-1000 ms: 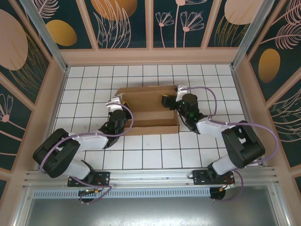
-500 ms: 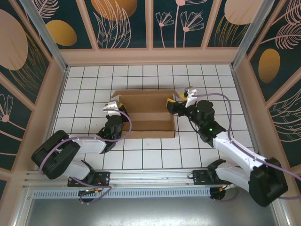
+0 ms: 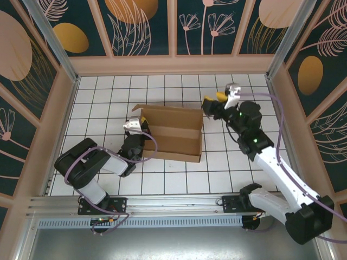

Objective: Fold the paper box

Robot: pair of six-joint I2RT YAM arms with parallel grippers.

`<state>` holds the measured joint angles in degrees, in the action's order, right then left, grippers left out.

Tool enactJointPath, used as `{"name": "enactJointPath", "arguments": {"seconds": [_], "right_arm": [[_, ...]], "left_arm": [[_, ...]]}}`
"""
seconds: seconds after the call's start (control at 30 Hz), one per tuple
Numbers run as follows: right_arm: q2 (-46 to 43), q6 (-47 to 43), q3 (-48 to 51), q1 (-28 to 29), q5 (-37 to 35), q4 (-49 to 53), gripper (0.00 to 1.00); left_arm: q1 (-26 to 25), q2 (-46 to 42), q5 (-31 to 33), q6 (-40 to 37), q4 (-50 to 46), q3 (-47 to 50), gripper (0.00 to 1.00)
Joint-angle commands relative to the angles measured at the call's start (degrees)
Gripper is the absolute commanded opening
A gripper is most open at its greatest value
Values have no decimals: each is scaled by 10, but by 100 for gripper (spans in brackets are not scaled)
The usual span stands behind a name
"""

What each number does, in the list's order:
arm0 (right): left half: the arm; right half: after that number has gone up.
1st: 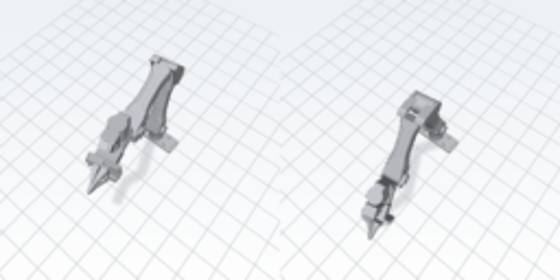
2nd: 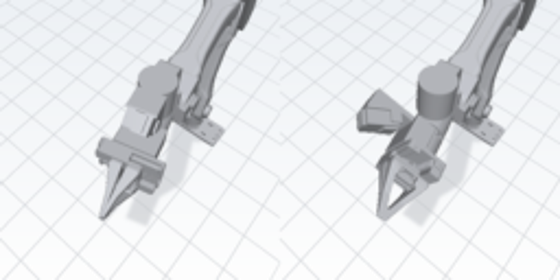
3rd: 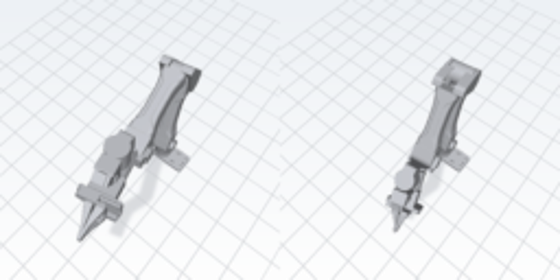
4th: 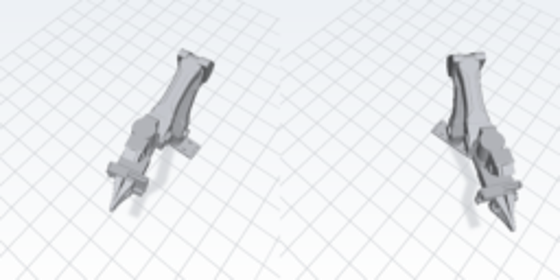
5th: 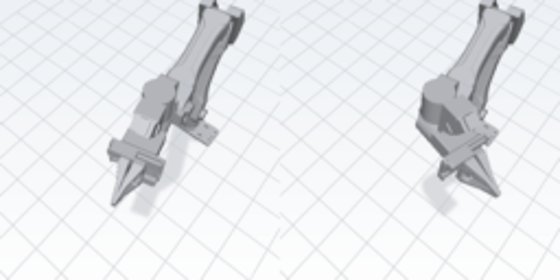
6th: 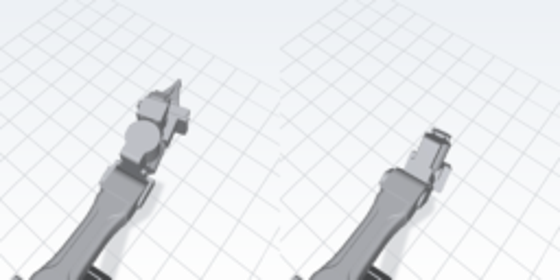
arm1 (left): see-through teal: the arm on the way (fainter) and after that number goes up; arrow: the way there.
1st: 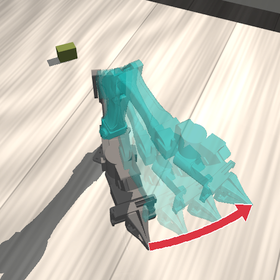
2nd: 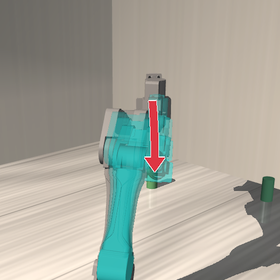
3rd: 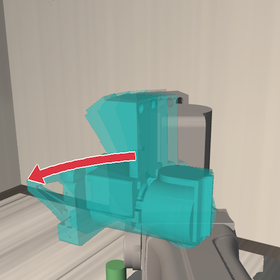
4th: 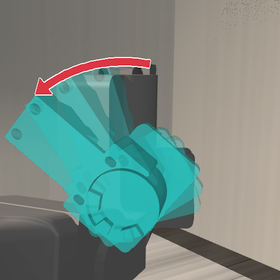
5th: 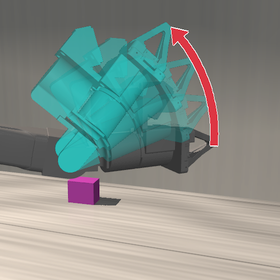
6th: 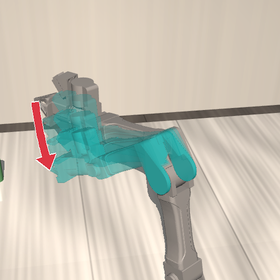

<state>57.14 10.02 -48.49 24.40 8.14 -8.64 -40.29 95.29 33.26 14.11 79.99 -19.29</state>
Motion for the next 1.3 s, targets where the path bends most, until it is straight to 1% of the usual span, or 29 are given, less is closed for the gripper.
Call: {"name": "enactJointPath", "arguments": {"seconds": [0.0, 0.03, 0.1, 0.17, 0.23, 0.27, 0.33, 0.43, 0.5, 0.6, 0.73, 0.8, 0.9, 1.03, 1.17, 1.27], "right_arm": [[68, 17, -75, -7, -3, 100, 62], [97, 11, -101, -6, 4, 132, 59], [145, 7, -144, -8, 18, 169, 51], [176, 8, -159, -3, 22, 165, 33], [202, 33, -175, 0, 18, 172, 31], [220, 43, -194, 3, 15, 193, 29], [263, 59, -239, 7, 10, 260, 29], [307, 55, -279, 15, 37, 333, 30], [311, 57, -271, 21, 50, 339, 30], [307, 69, -245, 27, 73, 330, 31], [303, 83, -214, 30, 98, 304, 32], [305, 84, -207, 34, 99, 297, 32], [305, 83, -197, 39, 91, 287, 33], [297, 80, -186, 43, 73, 274, 34], [285, 71, -181, 45, 56, 270, 35], [274, 67, -175, 48, 48, 265, 36]], "left_arm": [[-4, 25, -52, -22, 52, -3, 0], [-5, 38, -72, -23, 58, -4, 0], [-5, 51, -92, -19, 63, -7, 0], [-4, 62, -110, -34, 74, -11, 0], [-4, 69, -118, -46, 81, -20, 0], [-5, 74, -127, -52, 82, -27, 0], [-5, 84, -133, -57, 79, -43, 0], [-5, 99, -134, -49, 79, -62, 0], [-4, 104, -126, -35, 78, -65, 0], [-3, 95, -102, -6, 70, -51, 4], [-4, 59, -91, 41, 31, -27, 16], [-4, 41, -106, 56, 14, -15, 23], [-4, 24, -98, 104, -17, -3, 30], [-3, -13, -101, 124, -39, 15, 51], [-4, -77, -104, 125, -72, 40, 55], [-4, -128, -115, 140, -111, 58, 64]]}}
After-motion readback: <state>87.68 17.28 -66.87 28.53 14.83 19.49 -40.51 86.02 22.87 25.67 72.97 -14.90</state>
